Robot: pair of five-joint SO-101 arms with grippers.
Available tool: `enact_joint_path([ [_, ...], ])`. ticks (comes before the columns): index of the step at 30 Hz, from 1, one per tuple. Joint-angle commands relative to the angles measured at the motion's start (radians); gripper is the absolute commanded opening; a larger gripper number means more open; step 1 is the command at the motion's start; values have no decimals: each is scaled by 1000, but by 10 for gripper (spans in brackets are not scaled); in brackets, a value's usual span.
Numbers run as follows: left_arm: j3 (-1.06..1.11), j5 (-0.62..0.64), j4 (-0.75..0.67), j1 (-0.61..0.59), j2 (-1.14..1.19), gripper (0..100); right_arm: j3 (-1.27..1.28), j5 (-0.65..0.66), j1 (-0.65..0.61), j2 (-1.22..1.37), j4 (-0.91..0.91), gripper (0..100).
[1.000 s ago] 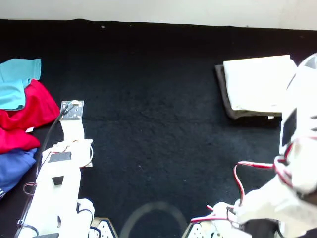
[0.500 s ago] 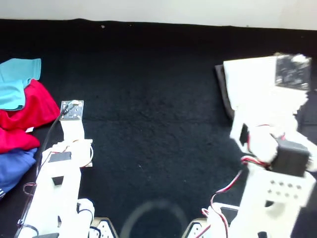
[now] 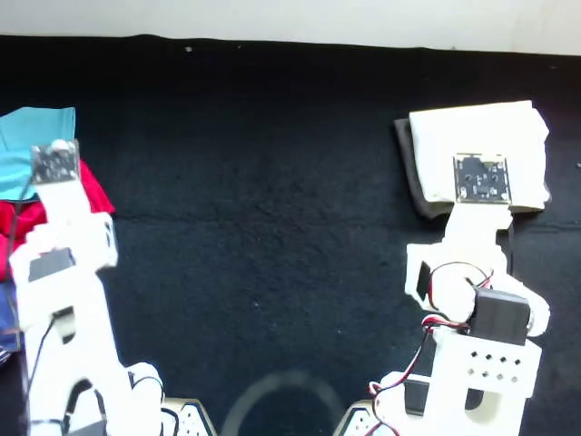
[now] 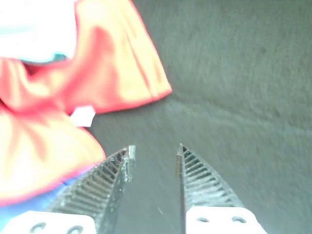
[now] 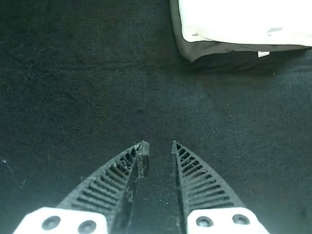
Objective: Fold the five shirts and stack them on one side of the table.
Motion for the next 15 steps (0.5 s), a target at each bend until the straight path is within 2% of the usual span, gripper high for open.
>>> enact_joint_path([
  [1,-150,-68,3,-15,143,150,1,18,-4,-13,-8,88],
  [4,-321,-26,15,-28,360,150,1,20,-5,-12,-12,88],
  [10,-746,29,292,-8,759,151,1,25,-5,-10,-12,88],
  [15,-970,26,388,-10,957,150,1,25,-5,-10,-8,88],
])
